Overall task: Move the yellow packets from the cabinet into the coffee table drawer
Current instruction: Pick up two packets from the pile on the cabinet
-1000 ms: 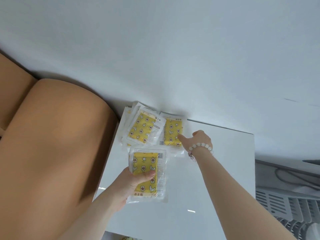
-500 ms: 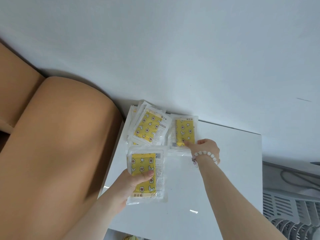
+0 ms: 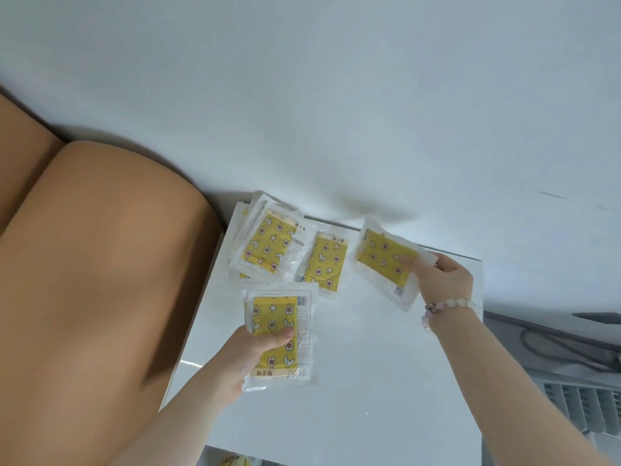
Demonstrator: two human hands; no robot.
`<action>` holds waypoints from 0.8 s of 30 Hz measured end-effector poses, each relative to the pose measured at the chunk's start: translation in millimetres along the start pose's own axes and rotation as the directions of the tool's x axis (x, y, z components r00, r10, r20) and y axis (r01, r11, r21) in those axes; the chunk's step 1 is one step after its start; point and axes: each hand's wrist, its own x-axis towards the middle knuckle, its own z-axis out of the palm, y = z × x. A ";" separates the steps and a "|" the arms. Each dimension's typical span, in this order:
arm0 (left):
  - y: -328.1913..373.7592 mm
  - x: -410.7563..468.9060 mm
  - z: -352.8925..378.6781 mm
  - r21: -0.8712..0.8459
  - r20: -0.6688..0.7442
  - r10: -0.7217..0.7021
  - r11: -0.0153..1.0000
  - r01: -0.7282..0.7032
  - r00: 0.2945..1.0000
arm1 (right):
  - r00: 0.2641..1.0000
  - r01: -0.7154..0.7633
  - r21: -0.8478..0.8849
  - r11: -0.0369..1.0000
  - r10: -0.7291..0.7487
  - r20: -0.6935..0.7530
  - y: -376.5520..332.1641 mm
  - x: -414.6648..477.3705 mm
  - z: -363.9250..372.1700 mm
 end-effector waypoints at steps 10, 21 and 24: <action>1.7 3.5 16.5 0.045 0.062 0.010 0.999 -0.013 0.998 | 0.756 0.554 -0.483 0.678 -0.166 0.633 -70.2 -36.6 -44.4; -9.4 -2.8 29.7 0.020 0.012 -0.024 1.000 0.023 1.000 | 0.559 0.717 -0.456 0.526 -0.043 0.828 -12.2 -51.8 46.1; -12.4 -4.5 26.2 -0.038 -0.015 -0.034 0.999 0.033 0.999 | 0.572 0.690 -0.441 0.574 -0.059 0.818 -1.0 -46.2 47.6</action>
